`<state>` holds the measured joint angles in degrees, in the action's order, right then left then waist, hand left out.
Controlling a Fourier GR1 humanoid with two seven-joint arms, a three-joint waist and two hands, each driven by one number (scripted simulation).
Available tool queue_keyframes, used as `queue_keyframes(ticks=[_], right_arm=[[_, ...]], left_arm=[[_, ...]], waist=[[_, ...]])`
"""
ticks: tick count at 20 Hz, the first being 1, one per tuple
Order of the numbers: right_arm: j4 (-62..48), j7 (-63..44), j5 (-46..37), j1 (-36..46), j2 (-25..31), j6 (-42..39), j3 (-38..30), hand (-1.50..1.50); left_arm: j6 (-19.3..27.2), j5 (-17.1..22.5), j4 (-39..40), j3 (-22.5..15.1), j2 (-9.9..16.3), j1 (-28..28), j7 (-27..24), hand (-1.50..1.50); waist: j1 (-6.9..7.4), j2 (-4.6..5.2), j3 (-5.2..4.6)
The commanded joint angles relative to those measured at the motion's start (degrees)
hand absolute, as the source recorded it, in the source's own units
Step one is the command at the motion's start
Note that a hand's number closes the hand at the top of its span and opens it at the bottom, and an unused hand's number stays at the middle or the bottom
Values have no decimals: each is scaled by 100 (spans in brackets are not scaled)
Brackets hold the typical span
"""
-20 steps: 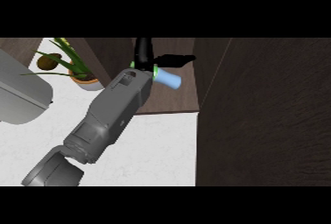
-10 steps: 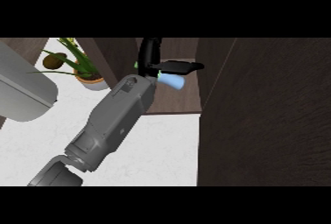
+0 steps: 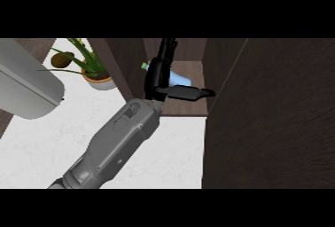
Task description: Pick up the bottled water, place it into the cabinet and close the cabinet
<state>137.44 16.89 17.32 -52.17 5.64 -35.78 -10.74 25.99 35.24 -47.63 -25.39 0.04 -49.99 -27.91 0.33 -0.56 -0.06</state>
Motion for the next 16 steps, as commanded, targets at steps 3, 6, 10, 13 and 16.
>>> queue_keyframes(ticks=[3, 6, 10, 13, 16], right_arm=[[860, -573, 357, -105, 6, 250, 57, -150], [966, -629, 185, -89, -36, 334, 171, -150], [1051, -694, 231, -24, 44, 258, 268, -150], [713, -813, -106, 285, 135, 111, 698, -150], [738, -682, -445, -91, 580, -559, 914, 150]], left_arm=[[330, -257, -1653, -604, 33, 1240, 276, -150], [136, -221, -2546, -673, 629, 1844, 512, -150], [312, -326, -3261, -799, 685, 2291, 702, -150], [341, -371, -3995, -1007, 937, 2916, 838, -150], [607, -558, -4477, -1248, 1115, 3425, 750, -150]], waist=[[92, -5, 0], [108, -8, -2], [-3, 27, 1], [37, 31, 2], [25, -12, 1]])
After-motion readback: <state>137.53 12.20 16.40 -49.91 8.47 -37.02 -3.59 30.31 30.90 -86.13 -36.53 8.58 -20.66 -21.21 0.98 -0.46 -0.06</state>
